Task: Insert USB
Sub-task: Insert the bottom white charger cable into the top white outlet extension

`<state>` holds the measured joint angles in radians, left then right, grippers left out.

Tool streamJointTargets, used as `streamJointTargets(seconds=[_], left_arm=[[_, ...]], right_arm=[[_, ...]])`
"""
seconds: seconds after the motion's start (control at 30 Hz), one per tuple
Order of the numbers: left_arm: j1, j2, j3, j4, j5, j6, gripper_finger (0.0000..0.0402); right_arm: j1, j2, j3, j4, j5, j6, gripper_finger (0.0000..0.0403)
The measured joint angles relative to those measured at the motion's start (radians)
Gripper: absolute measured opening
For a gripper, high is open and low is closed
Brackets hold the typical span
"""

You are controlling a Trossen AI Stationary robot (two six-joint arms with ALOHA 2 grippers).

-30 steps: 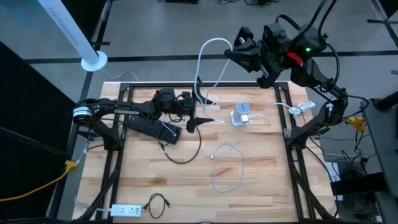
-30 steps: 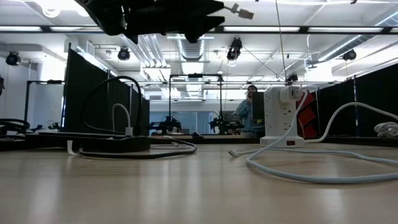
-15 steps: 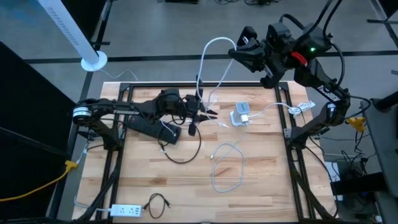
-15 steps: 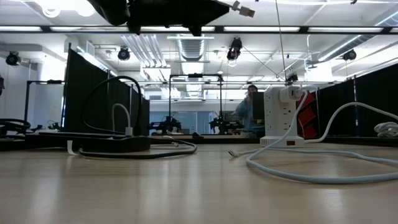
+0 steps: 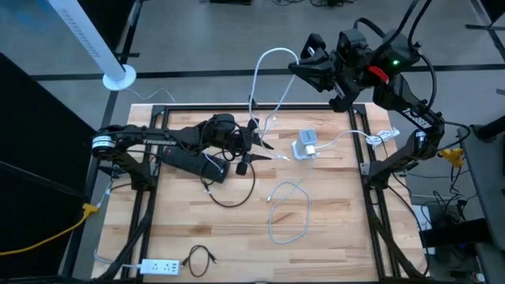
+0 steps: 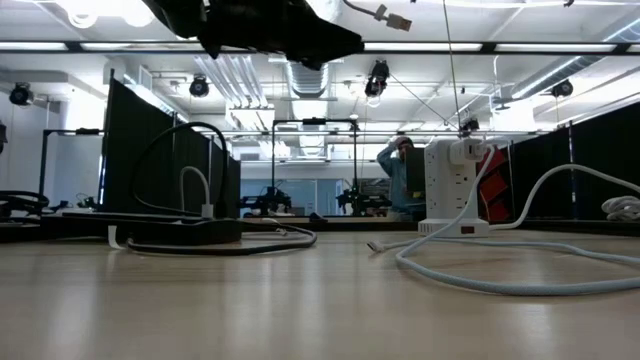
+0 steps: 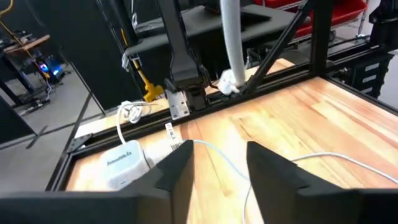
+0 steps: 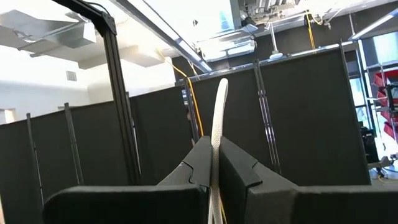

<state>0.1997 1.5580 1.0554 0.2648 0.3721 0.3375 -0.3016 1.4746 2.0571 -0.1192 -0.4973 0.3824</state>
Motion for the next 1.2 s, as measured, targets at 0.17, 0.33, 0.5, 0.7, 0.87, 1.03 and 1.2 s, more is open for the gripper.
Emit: streamJointTargets(seconds=[0.17,0.33,0.5,0.7,0.87,1.03,1.2], left_arm=[[-0.003,-0.001,0.000,0.002,0.000,0.021,0.0182],[-0.004,-0.001,0.000,0.014,0.002,0.025,0.0204],[-0.027,-0.002,0.000,0.100,0.011,0.027,0.0205],[-0.052,0.000,0.000,0.120,0.012,0.048,0.0180],[-0.050,0.000,0.000,0.140,-0.014,0.065,0.0150],[-0.053,0.028,0.000,0.163,-0.033,0.081,0.0121],[-0.055,0.041,-0.001,0.181,-0.034,0.091,0.0104]], right_arm=[[0.000,-0.001,0.000,0.000,0.000,0.000,0.0002],[0.000,-0.001,0.000,-0.002,0.000,-0.001,0.0002],[0.000,-0.001,0.000,-0.003,0.000,-0.011,0.0002],[0.000,-0.001,0.000,-0.003,0.000,-0.018,0.0002],[0.000,-0.001,0.000,-0.003,0.000,-0.020,0.0002],[0.000,-0.001,0.000,-0.003,0.000,-0.020,0.0002],[0.000,-0.001,0.000,-0.003,0.001,-0.019,0.0002]])
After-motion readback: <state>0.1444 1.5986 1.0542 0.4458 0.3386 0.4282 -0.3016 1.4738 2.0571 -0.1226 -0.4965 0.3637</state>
